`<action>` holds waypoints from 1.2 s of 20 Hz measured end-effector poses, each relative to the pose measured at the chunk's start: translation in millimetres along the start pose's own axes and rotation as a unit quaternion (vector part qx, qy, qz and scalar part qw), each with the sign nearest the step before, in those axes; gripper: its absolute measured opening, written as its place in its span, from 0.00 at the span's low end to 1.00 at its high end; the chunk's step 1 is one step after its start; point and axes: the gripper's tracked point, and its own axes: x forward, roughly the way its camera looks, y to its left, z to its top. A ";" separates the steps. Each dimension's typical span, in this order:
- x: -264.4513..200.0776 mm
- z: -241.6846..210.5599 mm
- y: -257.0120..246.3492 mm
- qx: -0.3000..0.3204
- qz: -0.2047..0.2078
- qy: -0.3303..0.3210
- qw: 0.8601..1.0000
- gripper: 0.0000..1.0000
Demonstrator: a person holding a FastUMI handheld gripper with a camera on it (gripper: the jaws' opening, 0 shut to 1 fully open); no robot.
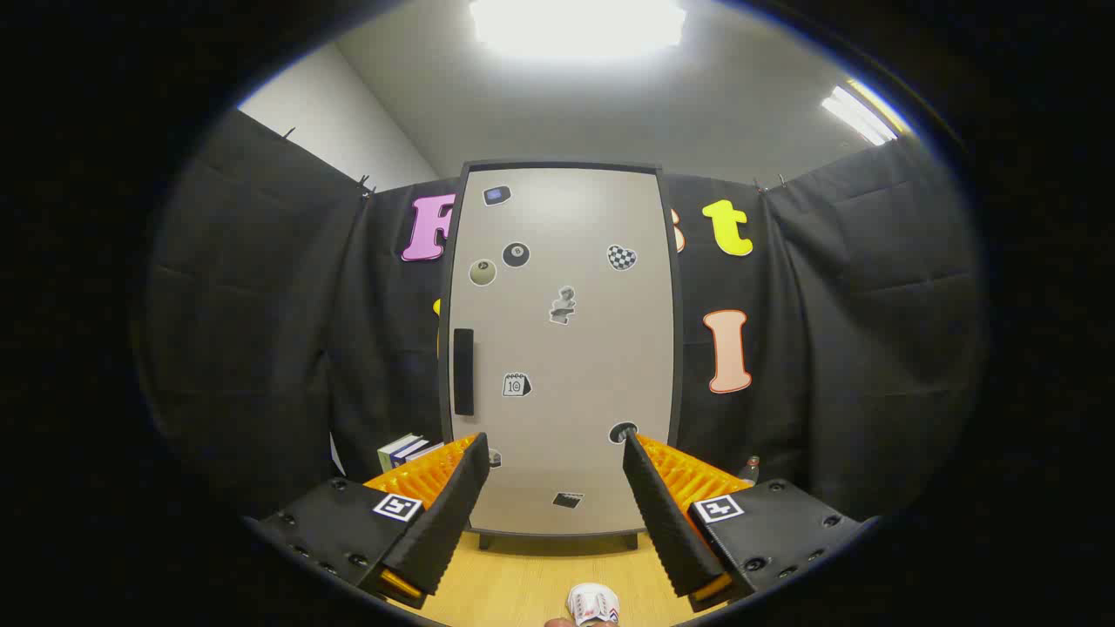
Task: Open the shoe cabinet door, grab the shoes and put them into the shoe cabinet, then close the shoe cabinet door.
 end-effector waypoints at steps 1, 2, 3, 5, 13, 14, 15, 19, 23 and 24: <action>-0.8 -0.9 0.0 0.002 0.003 0.001 1.000 0.97; -1.3 -0.5 -0.5 0.002 0.003 0.001 1.000 0.97; -2.6 -1.4 -1.7 0.000 0.004 0.002 1.000 0.97; -3.2 -3.4 1.7 -0.004 0.010 0.005 1.000 0.97; -4.1 -11.3 9.8 0.000 0.019 0.022 1.000 0.97; -2.9 -11.1 10.8 0.000 0.020 0.022 1.000 0.97; -3.3 -11.3 11.3 -0.001 0.020 0.020 1.000 0.98; 2.3 -11.3 15.1 0.000 0.024 0.022 0.999 0.97; 13.2 -11.0 19.5 0.000 0.029 0.029 0.999 0.97; 17.9 -9.5 20.1 0.000 0.030 0.031 0.999 0.97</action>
